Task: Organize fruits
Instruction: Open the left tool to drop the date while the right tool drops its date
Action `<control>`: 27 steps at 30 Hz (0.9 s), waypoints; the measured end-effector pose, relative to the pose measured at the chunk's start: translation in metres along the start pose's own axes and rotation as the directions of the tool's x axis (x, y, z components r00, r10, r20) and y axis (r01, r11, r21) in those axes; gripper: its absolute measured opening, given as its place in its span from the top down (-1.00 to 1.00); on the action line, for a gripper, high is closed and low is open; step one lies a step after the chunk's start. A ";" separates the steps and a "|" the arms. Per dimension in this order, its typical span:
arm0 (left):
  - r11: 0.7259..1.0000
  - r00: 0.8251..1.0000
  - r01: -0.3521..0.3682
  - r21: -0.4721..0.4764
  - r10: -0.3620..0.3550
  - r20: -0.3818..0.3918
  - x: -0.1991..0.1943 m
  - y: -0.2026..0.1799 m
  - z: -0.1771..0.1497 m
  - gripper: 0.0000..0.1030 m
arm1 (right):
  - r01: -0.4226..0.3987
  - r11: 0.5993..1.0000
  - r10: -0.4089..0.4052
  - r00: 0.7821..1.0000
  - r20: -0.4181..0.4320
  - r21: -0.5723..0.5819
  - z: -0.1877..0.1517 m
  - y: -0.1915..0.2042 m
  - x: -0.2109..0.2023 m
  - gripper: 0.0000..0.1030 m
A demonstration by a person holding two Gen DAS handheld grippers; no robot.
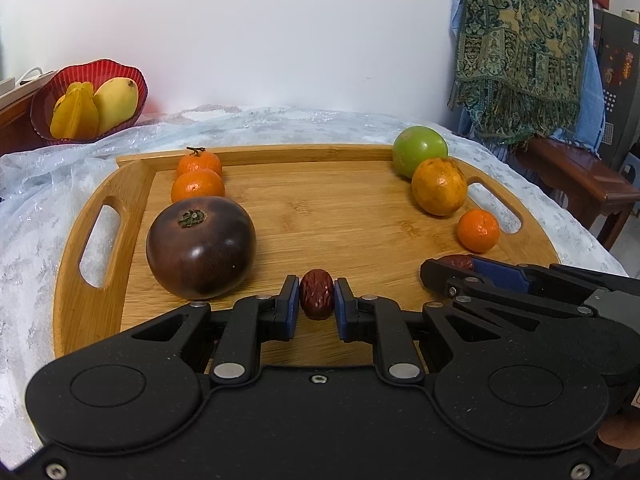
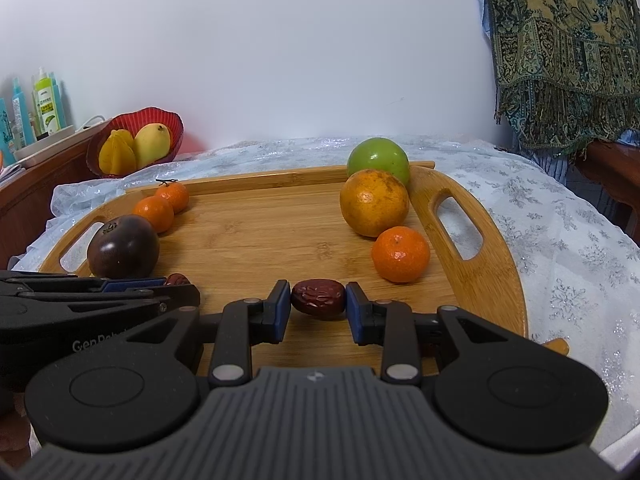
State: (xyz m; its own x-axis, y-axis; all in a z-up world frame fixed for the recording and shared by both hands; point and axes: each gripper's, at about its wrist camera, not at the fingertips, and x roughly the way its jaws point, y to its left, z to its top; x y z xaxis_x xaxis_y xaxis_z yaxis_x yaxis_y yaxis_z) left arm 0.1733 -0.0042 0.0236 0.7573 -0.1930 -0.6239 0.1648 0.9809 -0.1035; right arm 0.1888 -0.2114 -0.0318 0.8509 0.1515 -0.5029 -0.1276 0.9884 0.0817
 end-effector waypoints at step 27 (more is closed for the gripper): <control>1.000 1.000 0.013 -0.011 -0.013 0.018 -0.004 0.002 -0.003 0.38 | 0.011 1.000 -0.011 1.000 0.030 0.002 0.000 0.000 -0.006 -0.01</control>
State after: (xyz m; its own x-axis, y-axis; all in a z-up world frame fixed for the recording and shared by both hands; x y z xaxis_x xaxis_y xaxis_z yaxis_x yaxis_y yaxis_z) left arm 0.1693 -0.0019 0.0236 0.7664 -0.2062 -0.6084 0.1679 0.9785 -0.1201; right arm 0.1835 -0.2127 -0.0288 0.8670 0.1407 -0.4781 -0.1176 0.9900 0.0782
